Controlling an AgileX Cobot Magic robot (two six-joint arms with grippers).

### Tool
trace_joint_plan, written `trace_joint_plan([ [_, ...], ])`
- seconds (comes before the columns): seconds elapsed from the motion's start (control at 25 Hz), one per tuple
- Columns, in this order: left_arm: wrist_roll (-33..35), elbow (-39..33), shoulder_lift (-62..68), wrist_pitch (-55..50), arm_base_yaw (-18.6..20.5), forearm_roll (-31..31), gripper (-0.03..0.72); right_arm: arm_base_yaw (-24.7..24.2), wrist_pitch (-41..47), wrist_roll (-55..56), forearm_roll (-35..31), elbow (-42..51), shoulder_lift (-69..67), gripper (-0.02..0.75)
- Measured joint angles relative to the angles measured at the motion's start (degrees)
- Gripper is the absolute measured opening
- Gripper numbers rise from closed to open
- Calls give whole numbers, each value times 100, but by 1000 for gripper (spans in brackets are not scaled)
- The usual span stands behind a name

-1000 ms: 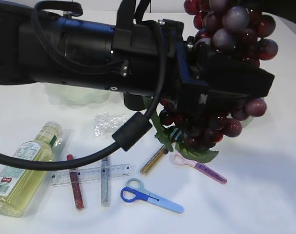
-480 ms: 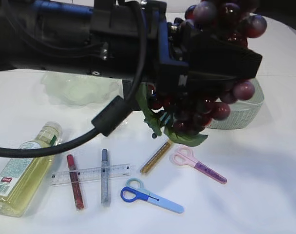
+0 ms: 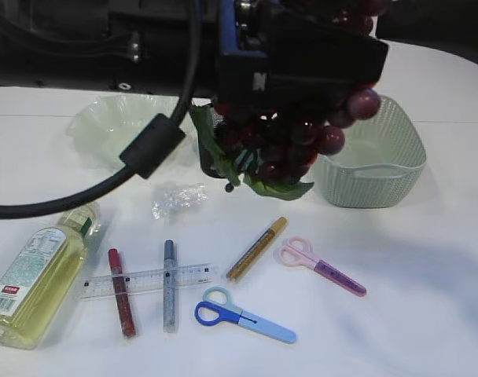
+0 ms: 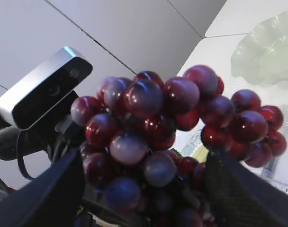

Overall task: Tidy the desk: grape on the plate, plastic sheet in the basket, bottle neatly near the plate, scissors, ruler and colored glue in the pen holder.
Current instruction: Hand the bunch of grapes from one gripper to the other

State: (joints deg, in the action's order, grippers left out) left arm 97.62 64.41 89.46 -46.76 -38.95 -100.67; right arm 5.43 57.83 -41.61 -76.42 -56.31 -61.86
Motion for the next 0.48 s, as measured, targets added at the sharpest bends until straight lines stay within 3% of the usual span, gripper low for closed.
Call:
trace_joint_plan([
  [0.48, 0, 0, -35, 0, 978, 0, 188, 0, -51, -17, -6, 0, 10, 602],
])
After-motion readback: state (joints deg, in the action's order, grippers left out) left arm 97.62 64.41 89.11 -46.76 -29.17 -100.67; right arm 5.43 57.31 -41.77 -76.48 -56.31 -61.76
